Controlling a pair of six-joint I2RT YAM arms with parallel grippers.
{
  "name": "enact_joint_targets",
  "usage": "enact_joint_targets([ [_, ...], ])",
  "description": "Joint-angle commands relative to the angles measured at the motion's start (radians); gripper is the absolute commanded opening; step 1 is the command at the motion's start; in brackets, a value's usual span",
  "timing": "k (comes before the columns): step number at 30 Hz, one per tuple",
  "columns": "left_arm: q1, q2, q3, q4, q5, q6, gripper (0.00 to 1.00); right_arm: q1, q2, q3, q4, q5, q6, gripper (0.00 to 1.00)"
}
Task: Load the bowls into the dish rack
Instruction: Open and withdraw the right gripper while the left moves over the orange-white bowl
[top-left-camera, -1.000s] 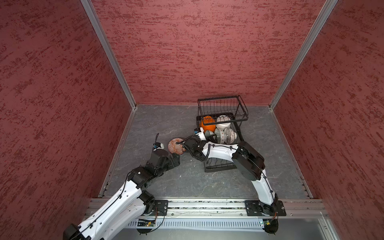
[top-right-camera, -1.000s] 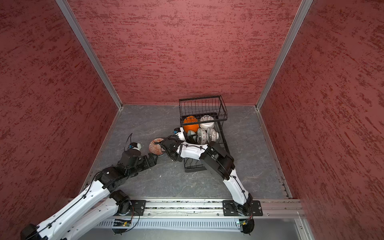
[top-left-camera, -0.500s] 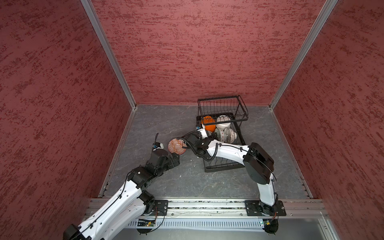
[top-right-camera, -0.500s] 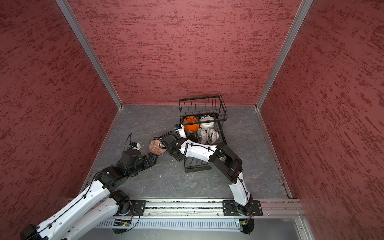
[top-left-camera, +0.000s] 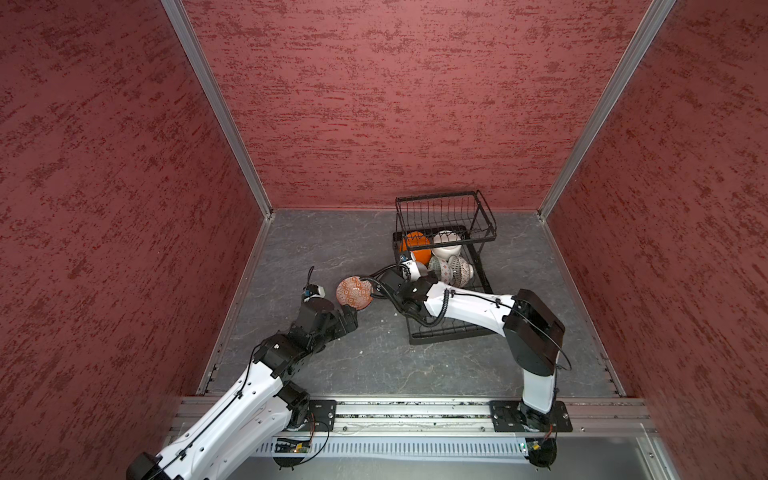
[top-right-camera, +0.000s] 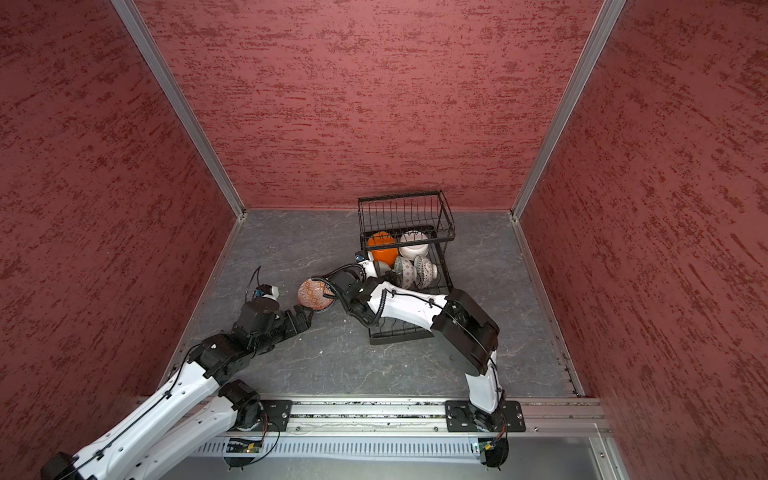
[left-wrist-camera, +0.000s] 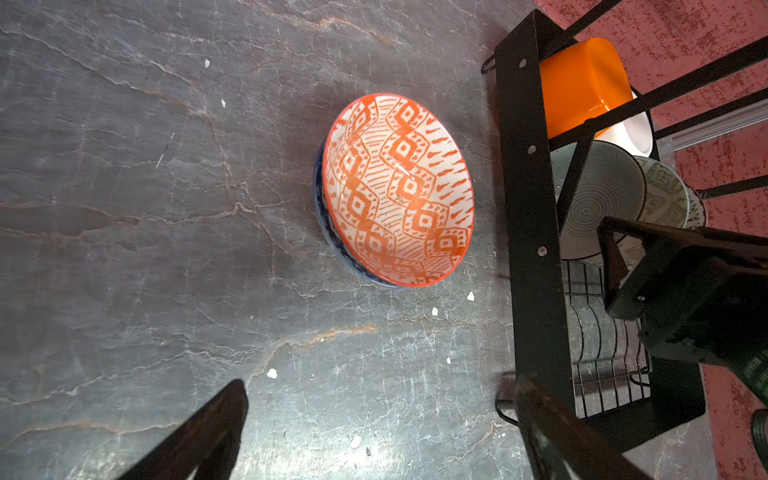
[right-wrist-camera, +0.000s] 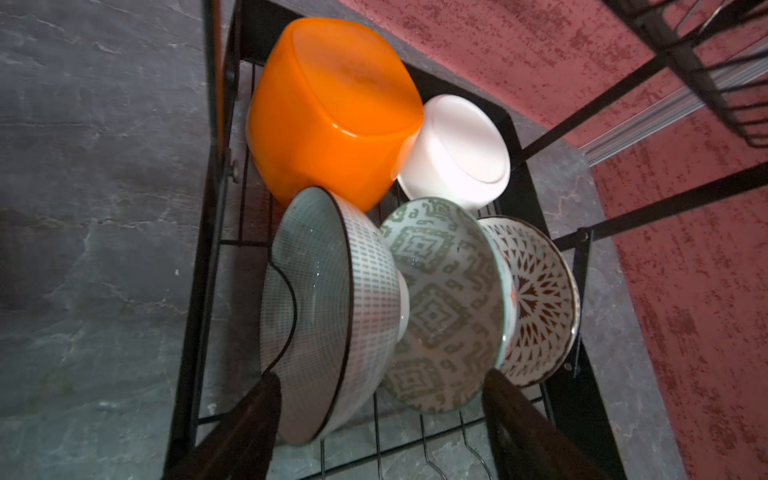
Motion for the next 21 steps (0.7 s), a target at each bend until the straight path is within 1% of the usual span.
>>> enact_joint_targets([
  [1,0.013,0.013,0.002,-0.013,0.004,0.013,1.0,0.001,-0.068,-0.025,0.004,-0.067,0.043,0.78],
  [5,0.027,0.063,0.031,-0.042,-0.008,0.014,1.0,0.001,-0.13,-0.076,0.025,-0.134,0.041,0.78],
  [12,0.036,0.135,0.069,-0.03,0.008,0.026,1.0,0.0,-0.21,-0.15,0.057,-0.268,0.027,0.79],
  [17,0.063,0.206,0.138,-0.07,0.004,0.05,1.0,0.0,-0.338,-0.279,0.141,-0.368,0.028,0.8],
  [21,0.095,0.29,0.208,-0.106,0.007,0.085,1.0,0.001,-0.44,-0.351,0.155,-0.36,0.052,0.8],
])
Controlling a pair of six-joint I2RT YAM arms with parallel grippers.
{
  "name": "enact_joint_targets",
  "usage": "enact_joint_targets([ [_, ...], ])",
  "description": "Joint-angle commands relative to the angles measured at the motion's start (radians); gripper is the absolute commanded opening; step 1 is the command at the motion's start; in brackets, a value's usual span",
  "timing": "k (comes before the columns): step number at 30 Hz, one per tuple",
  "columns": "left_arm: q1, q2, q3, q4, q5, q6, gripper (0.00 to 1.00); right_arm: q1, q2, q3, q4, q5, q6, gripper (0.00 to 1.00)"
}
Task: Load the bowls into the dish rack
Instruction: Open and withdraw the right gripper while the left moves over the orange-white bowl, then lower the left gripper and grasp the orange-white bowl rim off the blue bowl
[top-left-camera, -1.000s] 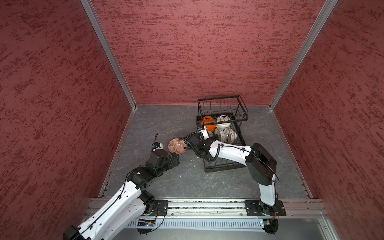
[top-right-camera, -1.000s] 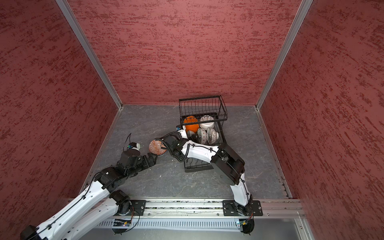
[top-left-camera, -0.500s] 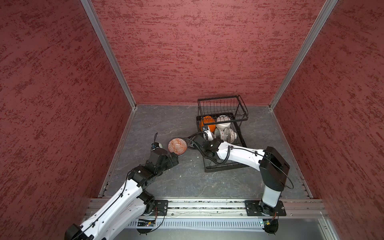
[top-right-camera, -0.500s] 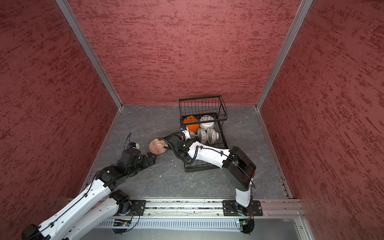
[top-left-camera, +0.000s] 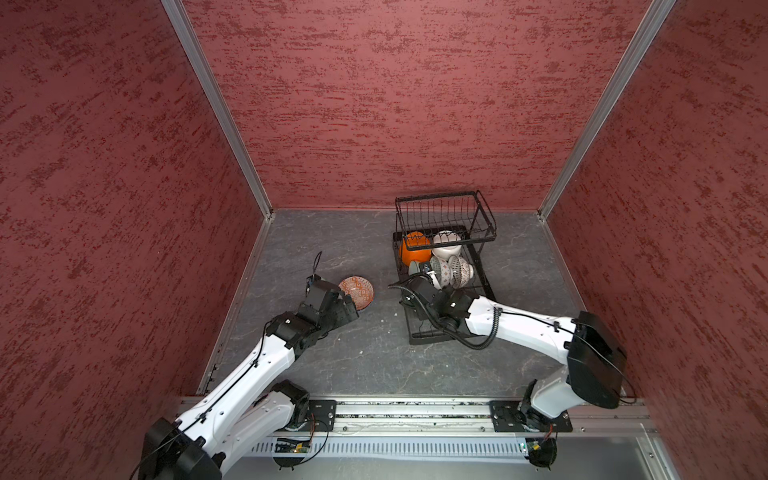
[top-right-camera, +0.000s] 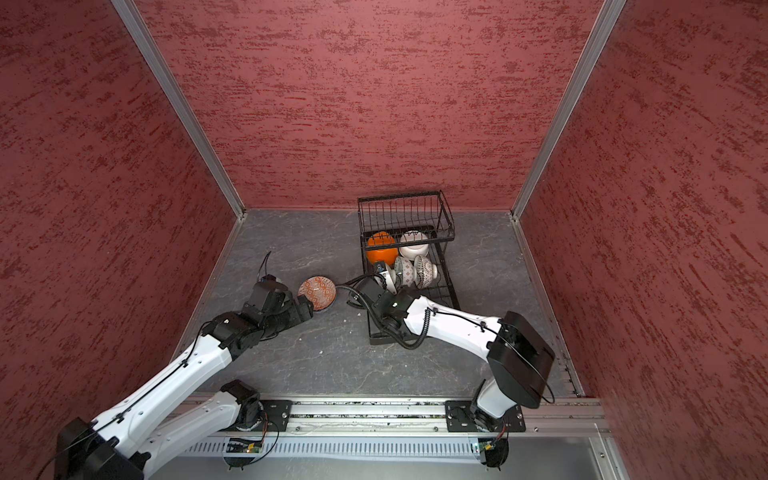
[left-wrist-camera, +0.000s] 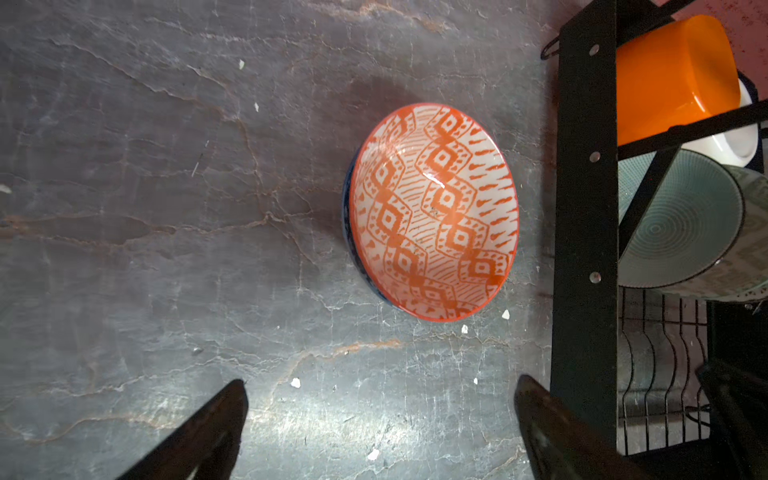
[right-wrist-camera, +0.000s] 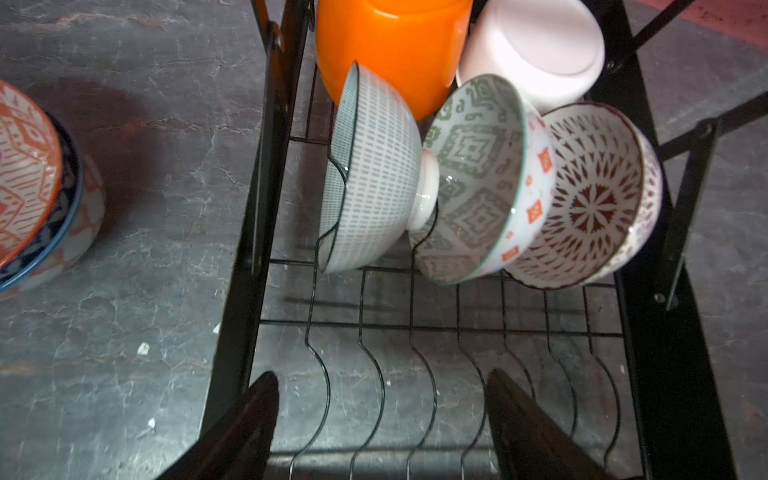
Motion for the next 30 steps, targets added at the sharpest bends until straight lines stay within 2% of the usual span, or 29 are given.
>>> enact_joint_targets([
  [1,0.03,0.058,0.063,-0.045,0.004,0.051,1.0,0.001,-0.086,-0.031,0.045,-0.024,0.035,0.8],
  [6,0.074,0.158,0.126,-0.055,-0.004,0.081,1.0,0.001,-0.149,-0.056,0.027,-0.026,0.037,0.8],
  [9,0.099,0.211,0.165,-0.058,0.007,0.111,0.96,0.001,-0.173,-0.072,0.025,-0.018,0.048,0.8],
  [15,0.128,0.335,0.26,-0.078,0.013,0.172,0.79,0.001,-0.219,-0.089,0.014,-0.004,0.057,0.8],
  [22,0.142,0.453,0.32,-0.064,0.018,0.22,0.54,0.001,-0.239,-0.091,-0.007,0.025,0.051,0.8],
  [30,0.147,0.52,0.313,-0.029,0.035,0.236,0.49,0.0,-0.221,-0.091,-0.009,0.021,0.052,0.8],
])
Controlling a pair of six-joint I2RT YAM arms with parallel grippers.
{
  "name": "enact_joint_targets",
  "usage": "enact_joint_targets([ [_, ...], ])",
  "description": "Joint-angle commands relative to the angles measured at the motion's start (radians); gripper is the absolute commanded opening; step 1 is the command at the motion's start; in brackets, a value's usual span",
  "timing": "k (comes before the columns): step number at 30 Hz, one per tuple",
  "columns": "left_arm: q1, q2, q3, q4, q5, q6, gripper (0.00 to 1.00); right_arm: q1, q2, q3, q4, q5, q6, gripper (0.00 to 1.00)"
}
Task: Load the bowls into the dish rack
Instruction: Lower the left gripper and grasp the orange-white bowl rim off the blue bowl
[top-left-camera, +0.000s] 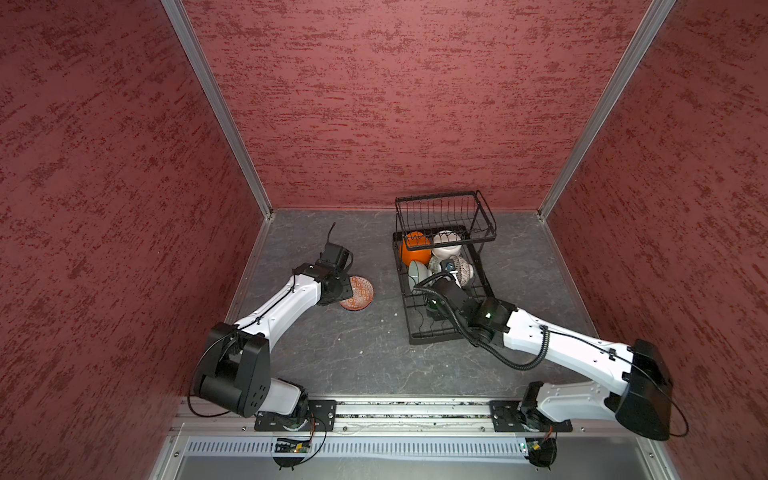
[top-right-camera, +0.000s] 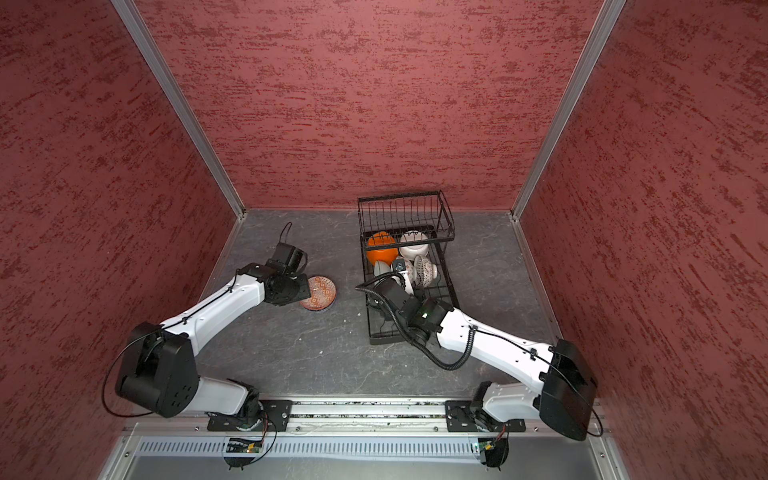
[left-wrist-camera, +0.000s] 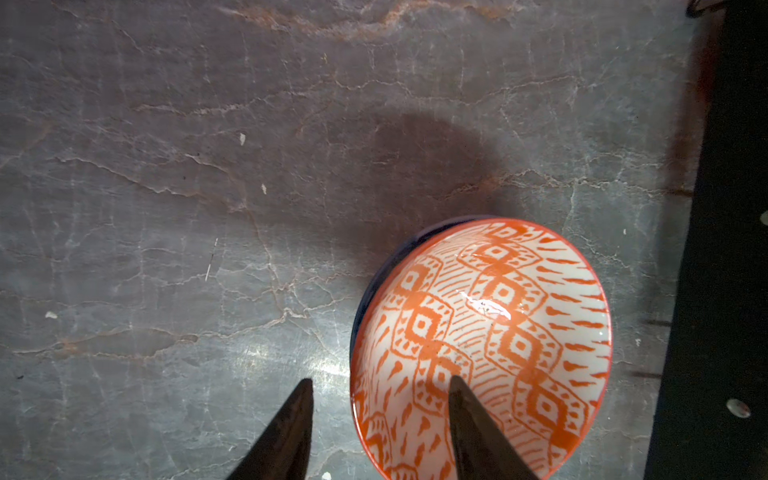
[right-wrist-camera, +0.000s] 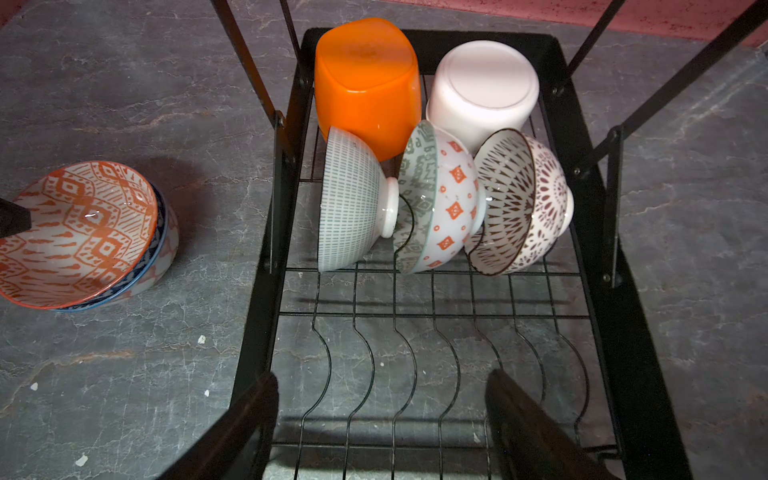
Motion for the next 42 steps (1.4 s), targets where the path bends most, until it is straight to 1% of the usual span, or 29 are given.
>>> enact_joint_targets([
  [1,0.008,0.019,0.006,0.031,0.014,0.026,0.46,0.001,0.007,-0.007,-0.012,0.02,0.021,0.8],
  [3,0.009,0.024,0.001,0.042,0.017,0.028,0.42,0.001,0.014,-0.006,-0.008,0.018,0.022,0.8],
  [7,0.008,0.033,-0.001,0.055,0.016,0.033,0.4,0.001,0.028,-0.001,-0.002,0.013,0.021,0.8],
  [10,0.009,0.045,-0.002,0.058,0.013,0.038,0.36,0.001,0.037,0.006,-0.002,0.011,0.018,0.8],
  [19,0.007,0.064,-0.014,0.074,0.017,0.041,0.3,0.001,0.048,0.012,-0.003,0.009,0.017,0.8],
  [25,0.008,0.058,-0.022,0.075,0.013,0.046,0.18,0.001,0.052,0.01,0.001,0.005,0.019,0.8],
  [32,0.008,0.033,-0.035,0.088,0.022,0.066,0.01,0.001,0.064,0.013,0.002,0.002,0.017,0.8],
  [42,0.007,-0.047,-0.061,0.105,0.041,0.088,0.0,0.001,0.073,0.016,0.006,-0.01,0.02,0.8],
])
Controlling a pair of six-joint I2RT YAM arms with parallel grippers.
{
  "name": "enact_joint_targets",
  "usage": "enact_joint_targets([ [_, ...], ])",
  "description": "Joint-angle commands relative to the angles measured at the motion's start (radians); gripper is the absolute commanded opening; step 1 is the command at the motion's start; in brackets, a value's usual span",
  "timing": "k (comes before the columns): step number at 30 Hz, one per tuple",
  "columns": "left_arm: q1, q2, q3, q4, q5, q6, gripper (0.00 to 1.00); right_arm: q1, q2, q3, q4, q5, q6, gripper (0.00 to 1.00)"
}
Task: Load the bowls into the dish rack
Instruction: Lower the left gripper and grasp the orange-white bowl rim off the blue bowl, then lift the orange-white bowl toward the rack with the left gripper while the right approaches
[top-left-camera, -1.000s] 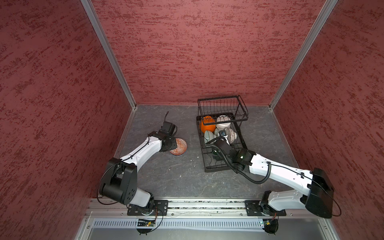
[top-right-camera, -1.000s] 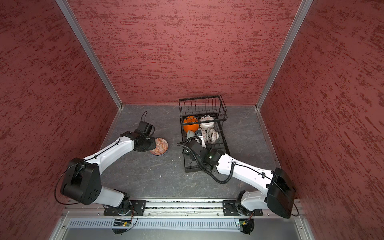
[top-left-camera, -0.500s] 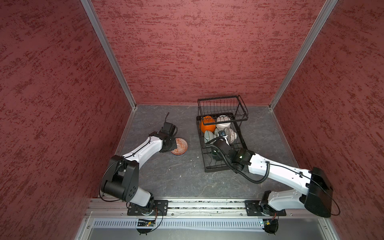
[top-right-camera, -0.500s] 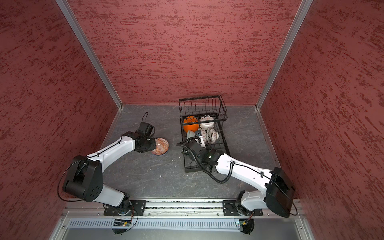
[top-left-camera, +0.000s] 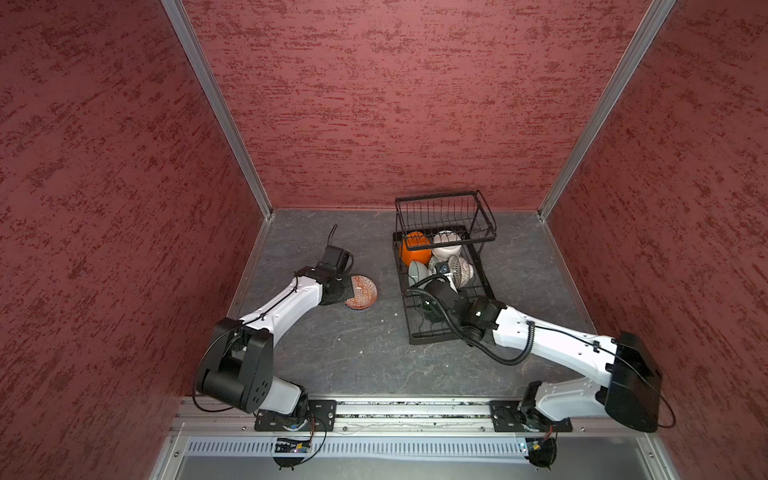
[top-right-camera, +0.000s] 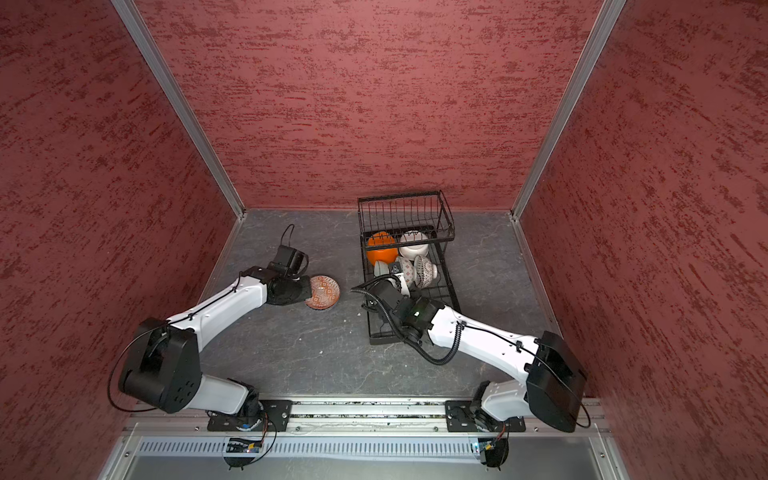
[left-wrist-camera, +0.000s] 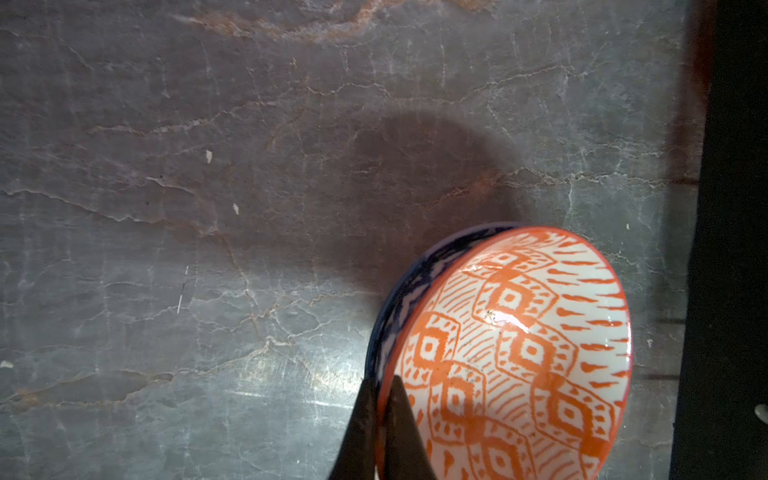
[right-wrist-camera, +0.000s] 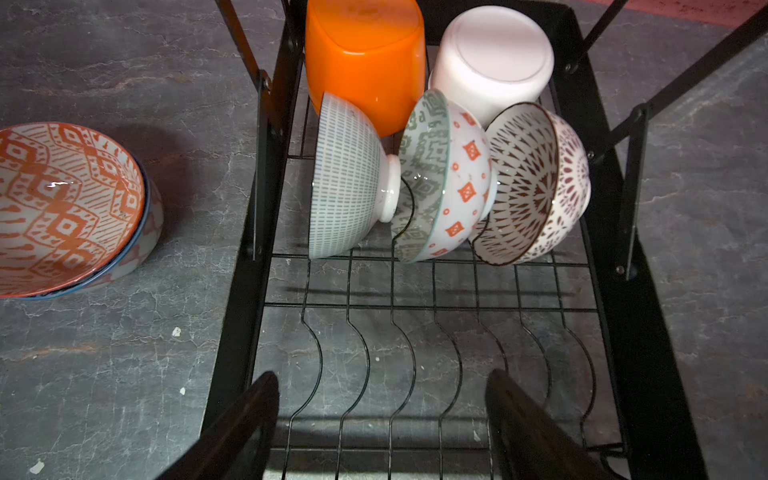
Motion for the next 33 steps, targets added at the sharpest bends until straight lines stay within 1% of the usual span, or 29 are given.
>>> enact_joint_targets([
  [1,0.005,-0.06,-0.013,0.017,0.021,0.025,0.0,0.001,0.003,0.017,0.006,-0.008,0.02,0.8],
  [10,0.0,-0.162,-0.024,0.036,0.066,0.031,0.0,0.001,-0.008,0.026,0.025,-0.048,0.015,0.8],
  [14,-0.018,-0.203,-0.037,0.041,0.072,0.024,0.0,0.001,0.001,0.047,0.029,-0.08,0.002,0.77],
  [18,-0.068,-0.255,-0.065,0.067,0.061,0.017,0.0,0.001,0.021,0.077,0.027,-0.12,-0.011,0.74],
  [25,-0.209,-0.341,-0.091,0.085,-0.037,0.005,0.0,0.003,0.045,0.097,0.088,-0.242,-0.032,0.7],
  [30,-0.277,-0.37,-0.094,0.079,-0.048,-0.023,0.0,0.004,0.042,0.097,0.16,-0.335,-0.037,0.67],
  [33,-0.302,-0.365,-0.091,0.074,-0.057,-0.033,0.0,0.01,0.041,0.1,0.193,-0.375,-0.04,0.65],
])
